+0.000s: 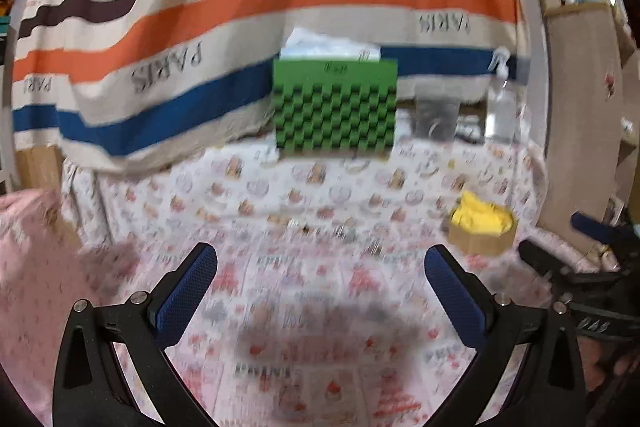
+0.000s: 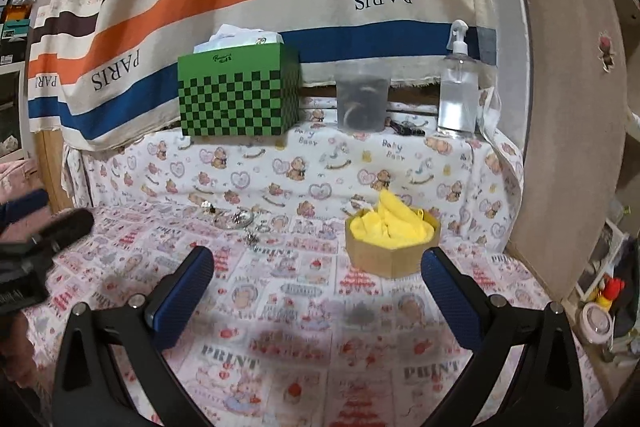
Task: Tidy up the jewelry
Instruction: 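Move the left tool to the silver bangle and close on it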
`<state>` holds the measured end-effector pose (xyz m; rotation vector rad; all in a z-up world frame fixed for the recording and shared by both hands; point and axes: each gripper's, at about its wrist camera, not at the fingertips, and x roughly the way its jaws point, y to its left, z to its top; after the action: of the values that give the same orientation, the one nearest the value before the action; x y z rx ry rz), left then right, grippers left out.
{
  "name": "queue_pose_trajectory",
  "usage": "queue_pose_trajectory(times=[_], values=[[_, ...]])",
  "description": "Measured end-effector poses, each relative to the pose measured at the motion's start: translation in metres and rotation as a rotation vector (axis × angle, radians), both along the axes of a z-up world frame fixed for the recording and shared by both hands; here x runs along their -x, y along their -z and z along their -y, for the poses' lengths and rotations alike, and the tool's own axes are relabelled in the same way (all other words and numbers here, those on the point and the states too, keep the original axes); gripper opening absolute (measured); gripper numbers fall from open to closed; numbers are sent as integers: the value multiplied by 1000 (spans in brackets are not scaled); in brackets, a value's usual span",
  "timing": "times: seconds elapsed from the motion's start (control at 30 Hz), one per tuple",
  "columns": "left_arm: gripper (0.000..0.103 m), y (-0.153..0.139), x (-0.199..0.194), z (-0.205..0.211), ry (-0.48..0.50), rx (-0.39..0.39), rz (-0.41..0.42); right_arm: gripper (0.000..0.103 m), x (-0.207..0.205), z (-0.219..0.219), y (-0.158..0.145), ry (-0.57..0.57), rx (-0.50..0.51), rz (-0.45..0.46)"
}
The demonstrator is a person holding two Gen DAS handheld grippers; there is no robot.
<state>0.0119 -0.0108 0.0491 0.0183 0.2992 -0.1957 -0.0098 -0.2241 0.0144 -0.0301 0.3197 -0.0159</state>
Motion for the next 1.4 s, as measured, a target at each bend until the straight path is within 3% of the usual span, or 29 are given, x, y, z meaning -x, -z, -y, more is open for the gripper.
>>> queue_pose_trajectory(times=[0.07,0.23,0.37,0.5,0.6,0.73,0.83,0.97,1.07,1.17,1.2,1.27,1.4], values=[[103,-13,-5,-1,27,13,46,103,-6,2,-6,1,-6,-12],[103,-31,-38,4,35,27,49,103,-25,5,-23,-21,-21,-33],[103,-33,-71,11,-28,-26,74,103,-41,6,-31,16,6,-30],[103,-25,-113,0,-21,40,1,103,-65,14,-34,16,-43,-71],[103,-17,-136,-7,-61,28,-15,103,-87,21,-36,55,-62,-58],[103,0,-159,-24,-65,25,-72,103,-119,16,-38,90,5,-69],[103,15,-170,-40,-99,51,-120,103,-148,7,-37,25,-18,-136],[103,33,-186,-53,-171,82,-180,103,-191,-10,-20,-129,-135,-311],[103,41,-194,-59,-176,95,-231,89,-212,-23,-1,-164,-184,-398],[103,41,-192,-64,-165,119,-237,77,-221,-31,15,-163,-178,-423],[103,40,-192,-62,-168,110,-232,74,-224,-33,21,-168,-179,-441],[103,37,-189,-58,-182,80,-211,56,-229,-36,33,-210,-194,-498],[103,37,-189,-53,-196,45,-207,39,-232,-42,51,-294,-223,-554]])
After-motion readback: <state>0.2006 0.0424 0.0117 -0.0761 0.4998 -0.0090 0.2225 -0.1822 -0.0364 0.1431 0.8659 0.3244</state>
